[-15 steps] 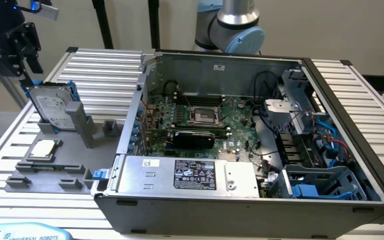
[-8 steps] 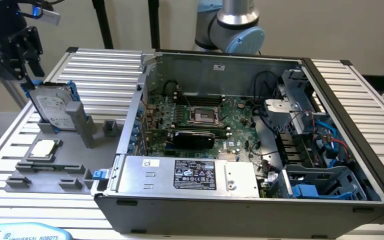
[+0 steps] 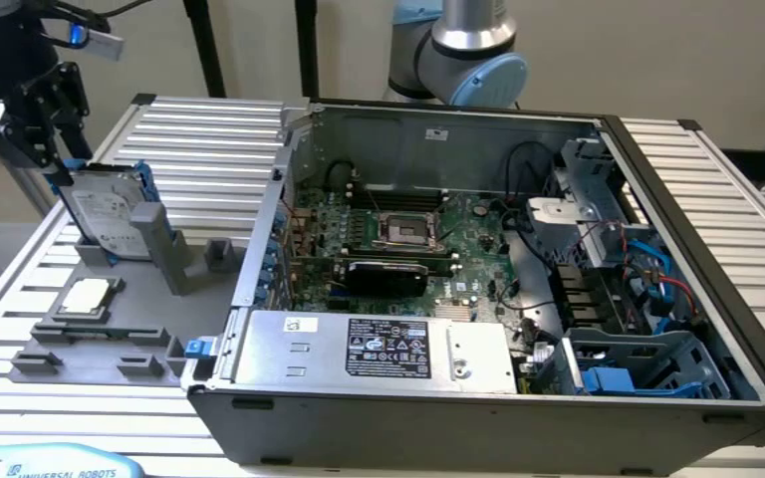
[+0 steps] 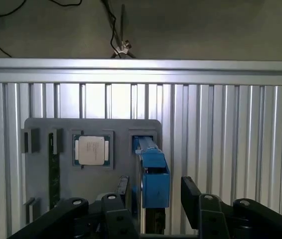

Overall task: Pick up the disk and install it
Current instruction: 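Pick up the disk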

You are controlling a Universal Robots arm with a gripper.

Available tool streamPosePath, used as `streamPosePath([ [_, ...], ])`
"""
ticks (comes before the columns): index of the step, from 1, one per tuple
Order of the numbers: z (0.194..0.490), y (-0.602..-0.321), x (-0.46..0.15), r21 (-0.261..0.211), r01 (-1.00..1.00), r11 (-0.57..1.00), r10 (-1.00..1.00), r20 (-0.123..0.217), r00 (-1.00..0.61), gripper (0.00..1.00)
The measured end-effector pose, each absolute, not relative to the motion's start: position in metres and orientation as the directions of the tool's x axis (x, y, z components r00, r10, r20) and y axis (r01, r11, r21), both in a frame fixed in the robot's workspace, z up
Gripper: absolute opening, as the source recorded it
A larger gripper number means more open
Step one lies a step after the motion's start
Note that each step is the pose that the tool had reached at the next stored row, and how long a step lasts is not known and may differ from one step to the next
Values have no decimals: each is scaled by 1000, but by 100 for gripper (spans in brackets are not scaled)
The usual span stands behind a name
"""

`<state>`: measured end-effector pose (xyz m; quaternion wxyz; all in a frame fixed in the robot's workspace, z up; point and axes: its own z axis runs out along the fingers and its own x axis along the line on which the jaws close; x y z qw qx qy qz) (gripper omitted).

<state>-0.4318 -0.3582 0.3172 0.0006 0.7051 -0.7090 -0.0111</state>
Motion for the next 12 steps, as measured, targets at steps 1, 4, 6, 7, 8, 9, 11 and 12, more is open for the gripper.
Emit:
streamPosePath([
  [1,316,-358,-432,17,-1000,6,-1000,-15,-6,54],
  [4,312,-358,-432,17,-1000,6,-1000,-15,-6,54],
  [6,308,-358,-432,16,-1000,6,-1000,-15,-6,54],
  [7,307,-358,-432,17,-1000,6,-1000,-15,-6,54],
  [8,305,-358,-432,17,-1000,6,-1000,-15,-6,54],
  [9,303,-358,-432,17,-1000,6,-1000,-15,-6,54],
  [11,299,-358,-432,17,-1000,6,-1000,-15,-6,54],
  [12,298,-358,-432,17,-1000,6,-1000,-15,-6,54],
])
